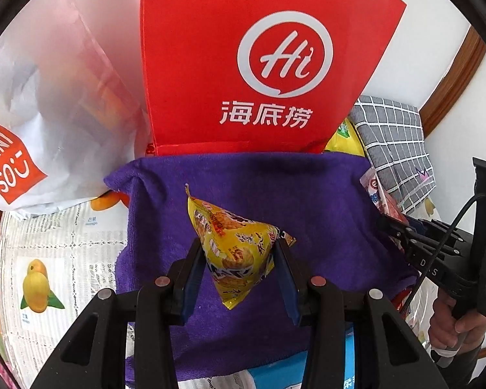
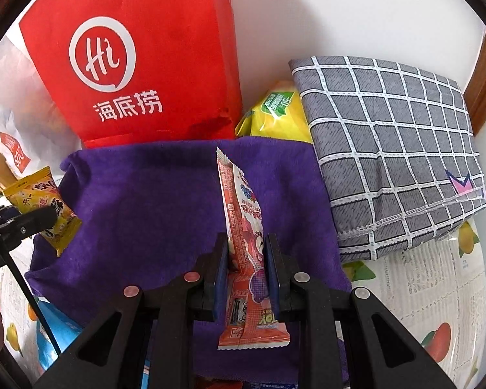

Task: Organize snacks
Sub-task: 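Release the red stick with the right tool while the left tool releases the chip bag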

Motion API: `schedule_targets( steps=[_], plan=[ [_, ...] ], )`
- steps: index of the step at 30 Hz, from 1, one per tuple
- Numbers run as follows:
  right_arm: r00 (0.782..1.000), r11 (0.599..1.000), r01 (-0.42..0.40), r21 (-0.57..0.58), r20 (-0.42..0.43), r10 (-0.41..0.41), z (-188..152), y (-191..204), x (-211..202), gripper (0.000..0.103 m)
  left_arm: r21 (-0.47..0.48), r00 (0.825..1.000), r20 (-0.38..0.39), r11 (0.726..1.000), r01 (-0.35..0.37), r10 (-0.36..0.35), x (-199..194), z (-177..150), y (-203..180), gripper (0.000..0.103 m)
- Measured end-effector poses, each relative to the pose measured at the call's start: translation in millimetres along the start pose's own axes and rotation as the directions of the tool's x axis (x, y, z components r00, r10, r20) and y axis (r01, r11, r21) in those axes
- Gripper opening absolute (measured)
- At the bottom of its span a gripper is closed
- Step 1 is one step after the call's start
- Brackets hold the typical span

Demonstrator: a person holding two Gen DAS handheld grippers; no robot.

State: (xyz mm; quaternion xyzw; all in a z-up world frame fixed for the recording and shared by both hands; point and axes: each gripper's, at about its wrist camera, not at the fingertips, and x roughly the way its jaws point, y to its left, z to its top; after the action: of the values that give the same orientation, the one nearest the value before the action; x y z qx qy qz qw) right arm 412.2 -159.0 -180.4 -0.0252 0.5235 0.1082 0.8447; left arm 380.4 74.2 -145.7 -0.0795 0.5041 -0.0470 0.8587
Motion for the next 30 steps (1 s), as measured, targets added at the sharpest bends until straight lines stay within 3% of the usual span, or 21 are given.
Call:
schedule_targets(
  steps=[30],
  plan=[
    [0.998,1.0,-0.003,-0.014,-0.063,0.002,-2,7,31,0.024,-0.02,0.997,-0.078,1.0,-0.005,0.003,29,-1,7,0.041]
  ],
)
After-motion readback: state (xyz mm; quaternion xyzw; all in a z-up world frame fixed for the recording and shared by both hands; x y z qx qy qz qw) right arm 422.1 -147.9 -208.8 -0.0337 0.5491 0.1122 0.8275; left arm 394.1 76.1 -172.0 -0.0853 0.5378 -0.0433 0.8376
